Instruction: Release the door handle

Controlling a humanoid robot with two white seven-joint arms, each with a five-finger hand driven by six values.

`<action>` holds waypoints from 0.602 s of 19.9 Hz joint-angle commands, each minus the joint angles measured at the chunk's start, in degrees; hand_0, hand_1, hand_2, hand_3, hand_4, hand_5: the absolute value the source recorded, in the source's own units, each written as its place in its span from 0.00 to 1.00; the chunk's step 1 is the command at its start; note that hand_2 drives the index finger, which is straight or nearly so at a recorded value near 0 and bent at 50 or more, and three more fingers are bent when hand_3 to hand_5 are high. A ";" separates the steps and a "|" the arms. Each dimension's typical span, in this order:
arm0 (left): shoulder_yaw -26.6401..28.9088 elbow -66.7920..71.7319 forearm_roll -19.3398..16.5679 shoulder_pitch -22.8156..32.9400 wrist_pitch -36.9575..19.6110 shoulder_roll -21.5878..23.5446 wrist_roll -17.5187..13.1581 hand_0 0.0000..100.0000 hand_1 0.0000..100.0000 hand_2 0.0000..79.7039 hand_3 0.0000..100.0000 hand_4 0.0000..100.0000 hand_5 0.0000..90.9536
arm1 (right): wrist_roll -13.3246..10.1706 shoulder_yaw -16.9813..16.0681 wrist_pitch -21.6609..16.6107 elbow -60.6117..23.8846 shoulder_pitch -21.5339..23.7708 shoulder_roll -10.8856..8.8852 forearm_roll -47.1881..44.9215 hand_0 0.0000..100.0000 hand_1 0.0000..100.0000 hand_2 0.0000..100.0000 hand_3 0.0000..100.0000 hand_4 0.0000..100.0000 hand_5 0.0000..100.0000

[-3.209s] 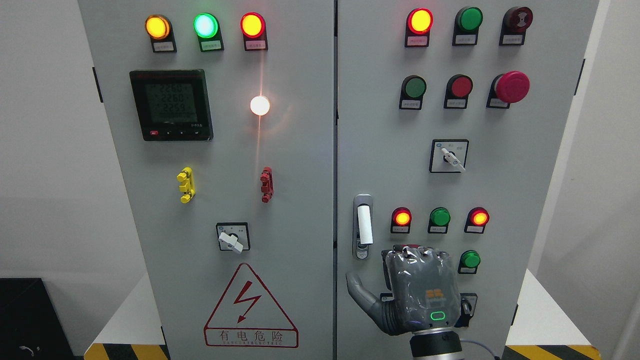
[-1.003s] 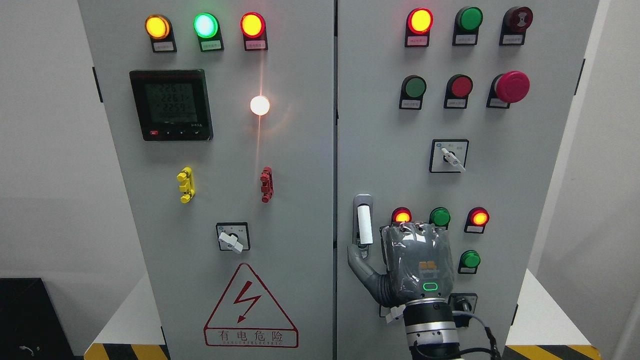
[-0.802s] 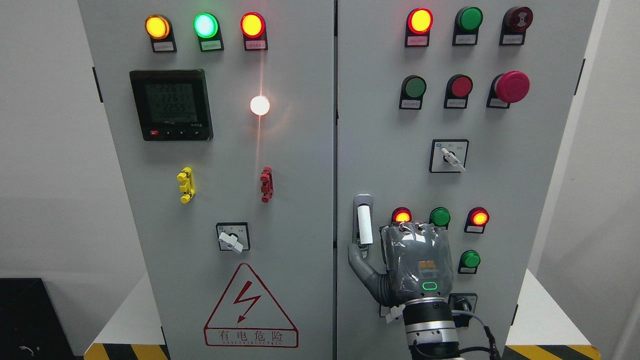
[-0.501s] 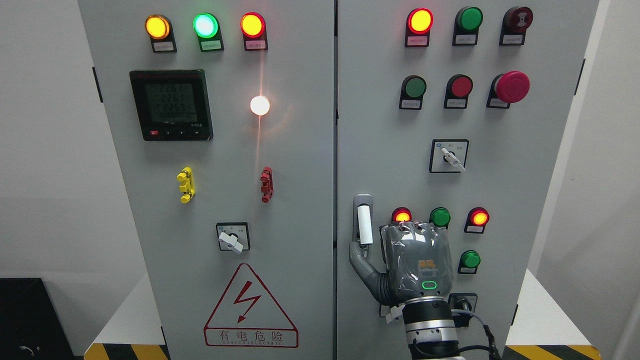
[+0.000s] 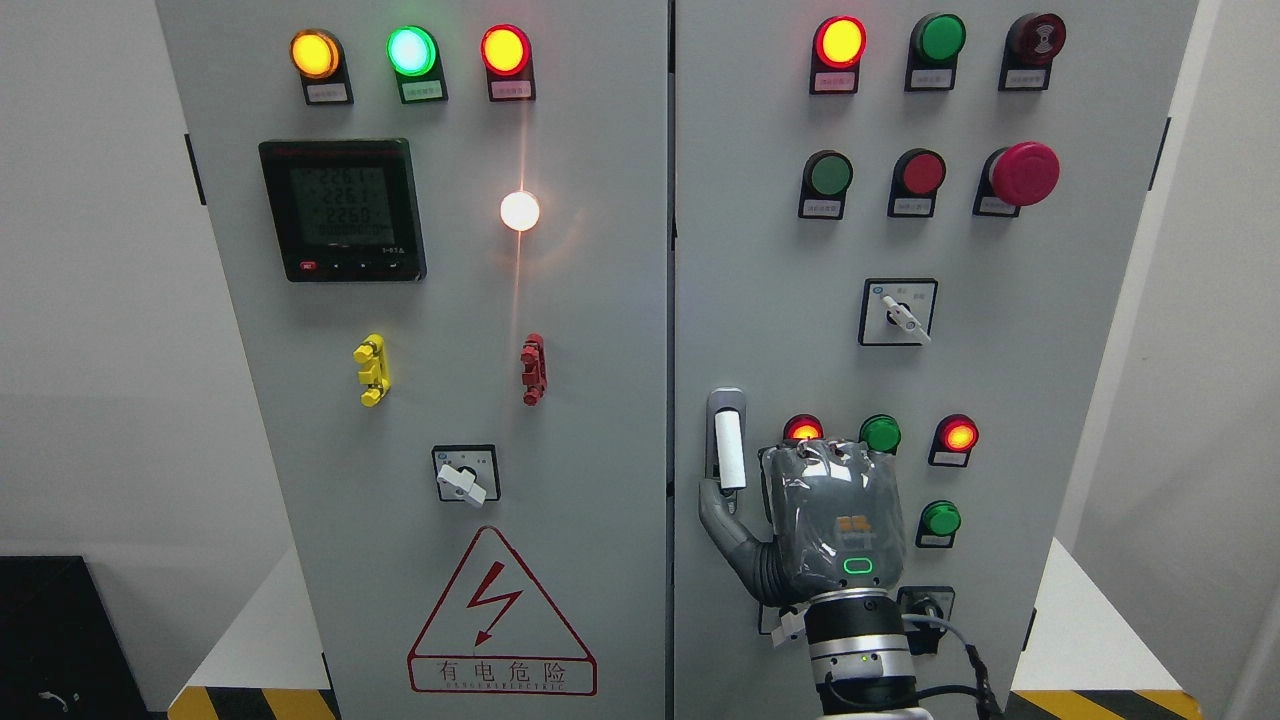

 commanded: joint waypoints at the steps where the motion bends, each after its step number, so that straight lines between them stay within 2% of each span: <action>1: 0.00 0.04 0.00 0.00 -0.05 0.00 -0.04 0.12 0.56 0.00 0.00 0.00 0.00 | -0.17 -0.11 -0.01 0.24 -0.08 0.00 -0.05 0.42 0.28 1.00 1.00 1.00 1.00; 12: 0.00 0.04 0.00 0.00 -0.05 0.00 -0.04 0.12 0.56 0.00 0.00 0.00 0.00 | -0.17 -0.29 -0.01 0.24 -0.08 0.00 -0.05 0.43 0.29 1.00 1.00 1.00 1.00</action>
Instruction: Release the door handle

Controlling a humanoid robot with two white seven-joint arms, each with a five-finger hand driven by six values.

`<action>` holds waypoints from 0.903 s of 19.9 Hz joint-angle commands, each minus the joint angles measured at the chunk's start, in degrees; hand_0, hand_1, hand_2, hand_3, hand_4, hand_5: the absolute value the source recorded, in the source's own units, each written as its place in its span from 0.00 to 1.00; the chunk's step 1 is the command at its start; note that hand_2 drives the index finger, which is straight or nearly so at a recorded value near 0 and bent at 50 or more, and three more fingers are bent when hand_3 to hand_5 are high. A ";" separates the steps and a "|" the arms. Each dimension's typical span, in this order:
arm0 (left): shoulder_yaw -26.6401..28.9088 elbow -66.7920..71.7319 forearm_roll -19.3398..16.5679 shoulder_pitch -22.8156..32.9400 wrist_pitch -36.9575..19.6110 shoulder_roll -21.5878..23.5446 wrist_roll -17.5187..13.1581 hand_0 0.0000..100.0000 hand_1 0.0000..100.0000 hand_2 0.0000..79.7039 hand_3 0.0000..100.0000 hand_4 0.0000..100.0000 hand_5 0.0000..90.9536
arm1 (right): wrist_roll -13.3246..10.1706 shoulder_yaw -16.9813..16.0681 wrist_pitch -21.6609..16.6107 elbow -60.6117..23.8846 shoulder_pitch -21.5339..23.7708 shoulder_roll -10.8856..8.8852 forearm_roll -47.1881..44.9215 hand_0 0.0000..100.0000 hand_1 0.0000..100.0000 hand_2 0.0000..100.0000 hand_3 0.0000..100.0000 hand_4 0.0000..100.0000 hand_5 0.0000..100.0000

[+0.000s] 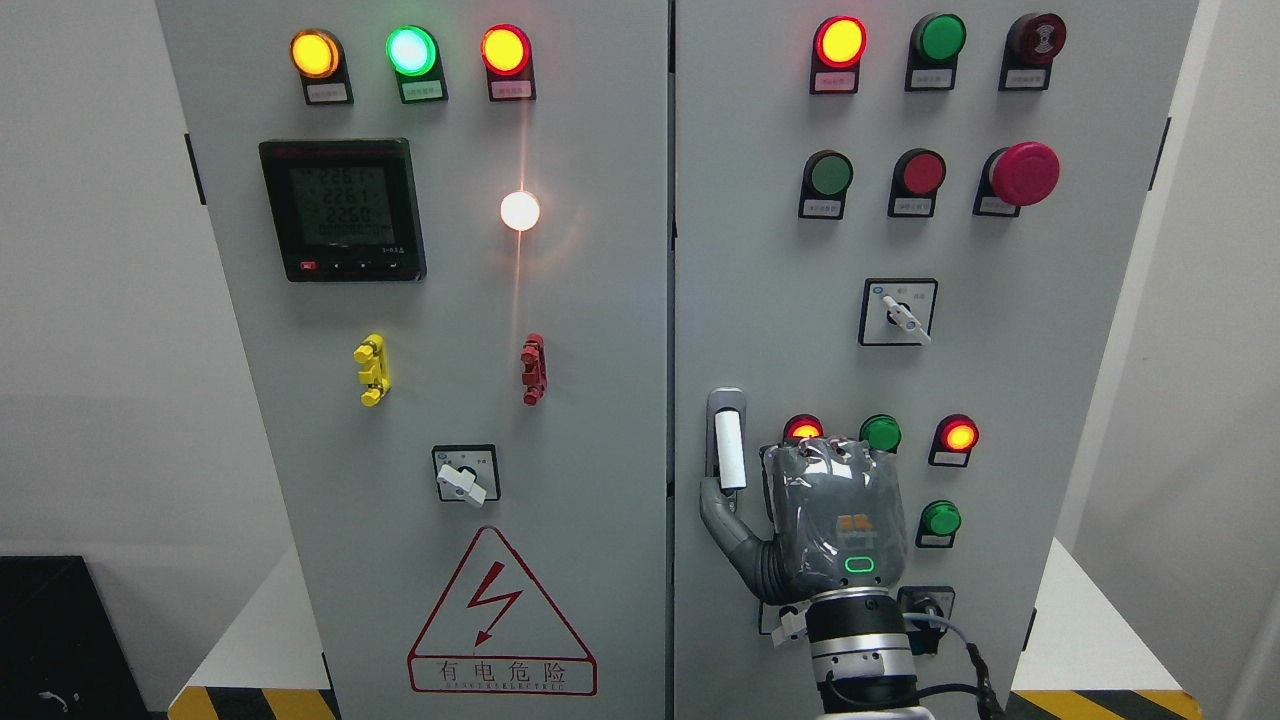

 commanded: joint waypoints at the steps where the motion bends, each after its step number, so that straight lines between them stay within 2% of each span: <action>1: 0.00 0.02 0.00 0.00 -0.05 0.00 -0.04 0.12 0.56 0.00 0.00 0.00 0.00 | -0.07 -0.12 0.00 0.10 -0.02 0.00 -0.01 0.43 0.29 1.00 1.00 1.00 1.00; 18: 0.00 0.02 0.00 0.00 -0.05 0.00 -0.04 0.12 0.56 0.00 0.00 0.00 0.00 | -0.16 -0.30 0.08 0.10 -0.11 0.00 -0.01 0.46 0.30 1.00 1.00 1.00 1.00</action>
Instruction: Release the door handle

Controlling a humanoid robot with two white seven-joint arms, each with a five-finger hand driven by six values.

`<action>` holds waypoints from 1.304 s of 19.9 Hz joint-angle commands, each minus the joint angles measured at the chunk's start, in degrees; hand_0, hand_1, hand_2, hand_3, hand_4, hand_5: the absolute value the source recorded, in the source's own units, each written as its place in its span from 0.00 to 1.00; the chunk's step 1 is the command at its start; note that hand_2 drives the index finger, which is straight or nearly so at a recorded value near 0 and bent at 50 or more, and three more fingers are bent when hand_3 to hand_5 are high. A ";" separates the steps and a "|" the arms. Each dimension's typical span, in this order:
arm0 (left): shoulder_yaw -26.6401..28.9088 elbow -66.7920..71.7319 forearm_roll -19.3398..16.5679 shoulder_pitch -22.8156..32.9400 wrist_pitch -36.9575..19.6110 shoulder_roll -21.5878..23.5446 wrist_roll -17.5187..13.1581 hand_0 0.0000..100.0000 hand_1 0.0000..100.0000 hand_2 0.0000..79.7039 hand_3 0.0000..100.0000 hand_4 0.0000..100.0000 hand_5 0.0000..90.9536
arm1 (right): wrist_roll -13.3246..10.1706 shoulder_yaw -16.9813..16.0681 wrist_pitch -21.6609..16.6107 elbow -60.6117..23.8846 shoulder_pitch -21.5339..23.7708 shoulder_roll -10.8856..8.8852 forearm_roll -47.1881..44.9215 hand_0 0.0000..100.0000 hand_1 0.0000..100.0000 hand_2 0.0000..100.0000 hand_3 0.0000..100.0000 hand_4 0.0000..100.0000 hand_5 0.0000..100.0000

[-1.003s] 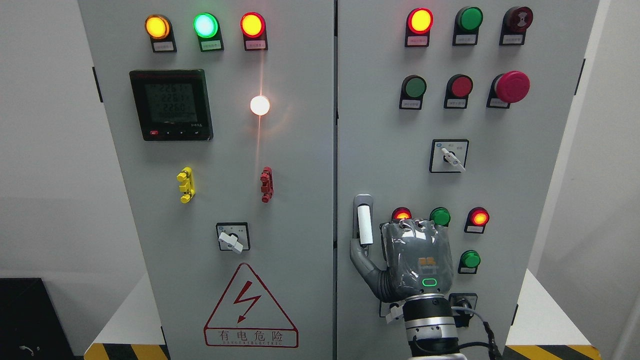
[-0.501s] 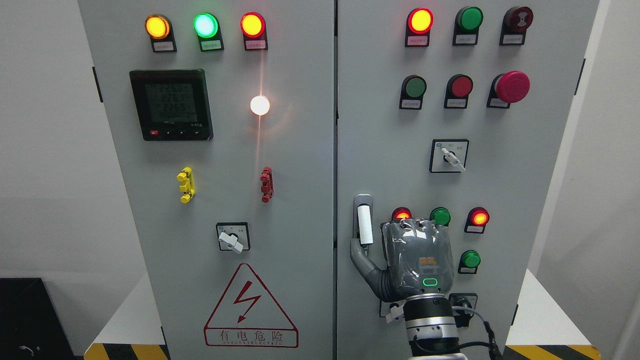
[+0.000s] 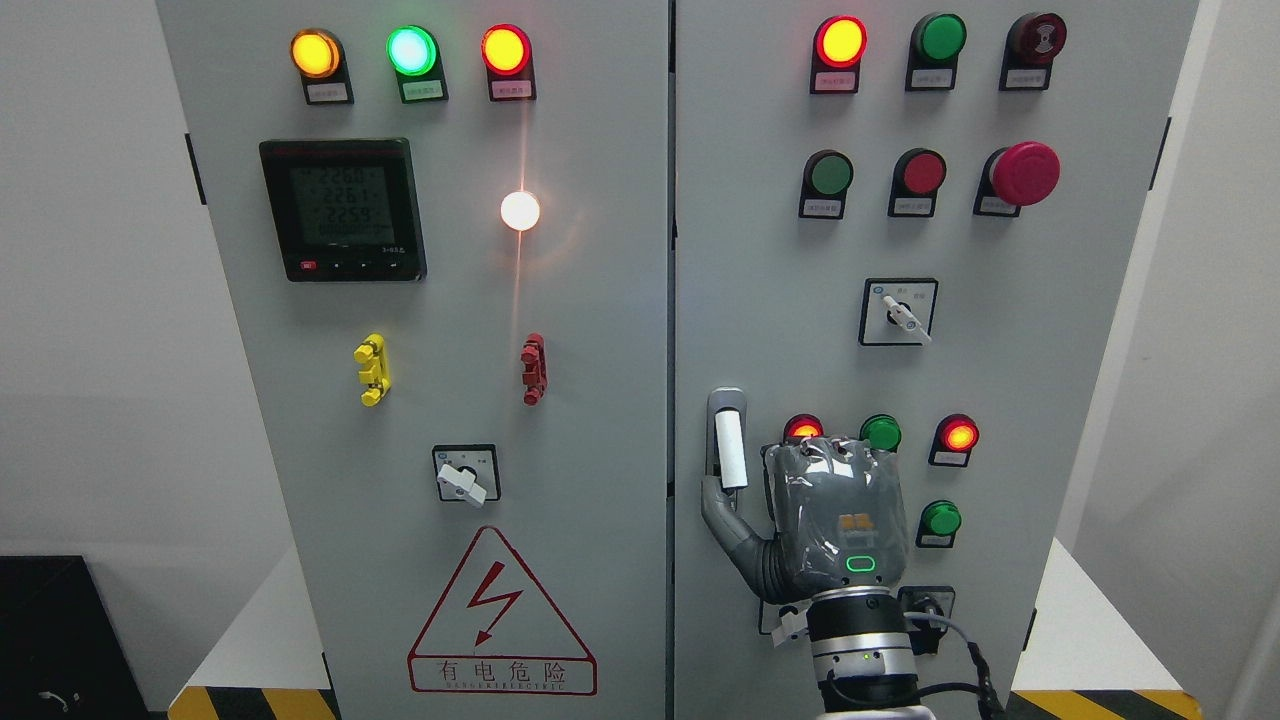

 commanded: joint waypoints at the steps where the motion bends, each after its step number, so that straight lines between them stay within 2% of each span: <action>1: 0.00 0.02 0.00 0.00 -0.05 0.00 -0.04 0.12 0.56 0.00 0.00 0.00 0.00 | -0.10 -0.12 0.04 0.02 -0.01 0.00 0.01 0.46 0.30 1.00 1.00 1.00 1.00; 26: 0.00 0.02 0.00 0.00 -0.05 0.00 -0.04 0.12 0.56 0.00 0.00 0.00 0.00 | -0.28 -0.83 0.13 -0.42 0.26 0.00 -0.07 0.47 0.30 1.00 1.00 1.00 1.00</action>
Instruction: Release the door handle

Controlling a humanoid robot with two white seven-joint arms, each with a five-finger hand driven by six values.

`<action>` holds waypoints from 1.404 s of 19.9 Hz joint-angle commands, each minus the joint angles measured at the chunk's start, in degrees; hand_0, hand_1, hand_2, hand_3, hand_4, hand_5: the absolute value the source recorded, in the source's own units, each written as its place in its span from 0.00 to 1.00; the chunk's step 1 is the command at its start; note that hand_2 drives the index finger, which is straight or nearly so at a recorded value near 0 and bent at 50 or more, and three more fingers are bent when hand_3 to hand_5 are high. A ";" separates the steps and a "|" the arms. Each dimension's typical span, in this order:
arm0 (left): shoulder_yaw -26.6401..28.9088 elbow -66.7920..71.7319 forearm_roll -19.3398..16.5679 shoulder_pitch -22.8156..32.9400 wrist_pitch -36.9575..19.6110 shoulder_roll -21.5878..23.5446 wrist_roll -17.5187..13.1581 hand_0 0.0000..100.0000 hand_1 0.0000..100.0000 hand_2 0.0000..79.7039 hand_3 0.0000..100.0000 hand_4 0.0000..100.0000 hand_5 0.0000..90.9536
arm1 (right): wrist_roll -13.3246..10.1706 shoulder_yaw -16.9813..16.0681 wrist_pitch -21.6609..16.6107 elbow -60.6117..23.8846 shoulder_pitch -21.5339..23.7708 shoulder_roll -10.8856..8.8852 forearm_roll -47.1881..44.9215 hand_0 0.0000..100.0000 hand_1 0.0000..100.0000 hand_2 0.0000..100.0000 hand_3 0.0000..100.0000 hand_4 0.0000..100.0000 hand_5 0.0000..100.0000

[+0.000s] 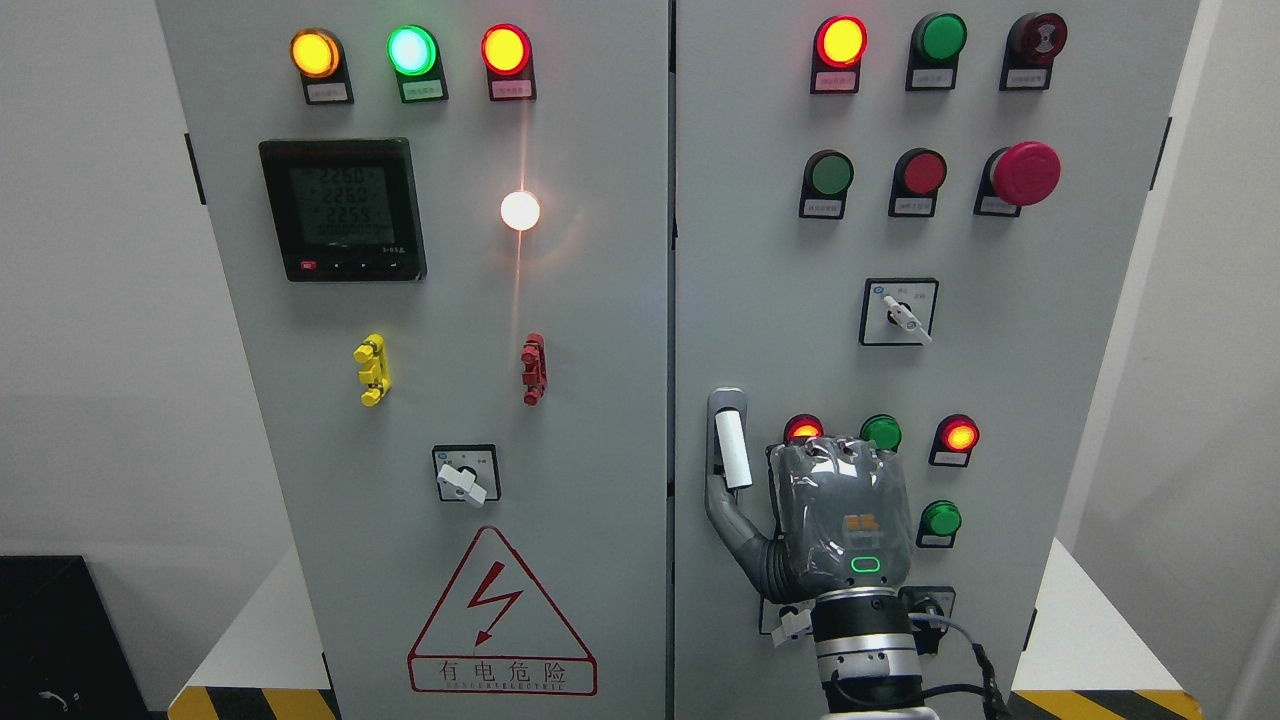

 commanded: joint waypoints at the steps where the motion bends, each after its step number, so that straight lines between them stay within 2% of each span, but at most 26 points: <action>1: 0.00 0.03 0.00 0.00 -0.05 0.00 -0.04 0.12 0.56 0.00 0.00 0.00 0.00 | -0.06 -0.44 0.13 -0.12 -0.06 0.00 -0.01 0.47 0.30 1.00 1.00 1.00 1.00; 28: 0.00 0.03 0.00 0.00 -0.05 0.00 -0.04 0.12 0.56 0.00 0.00 0.00 0.00 | -0.24 -0.71 0.66 -0.21 0.02 0.00 -0.01 0.46 0.32 1.00 1.00 1.00 1.00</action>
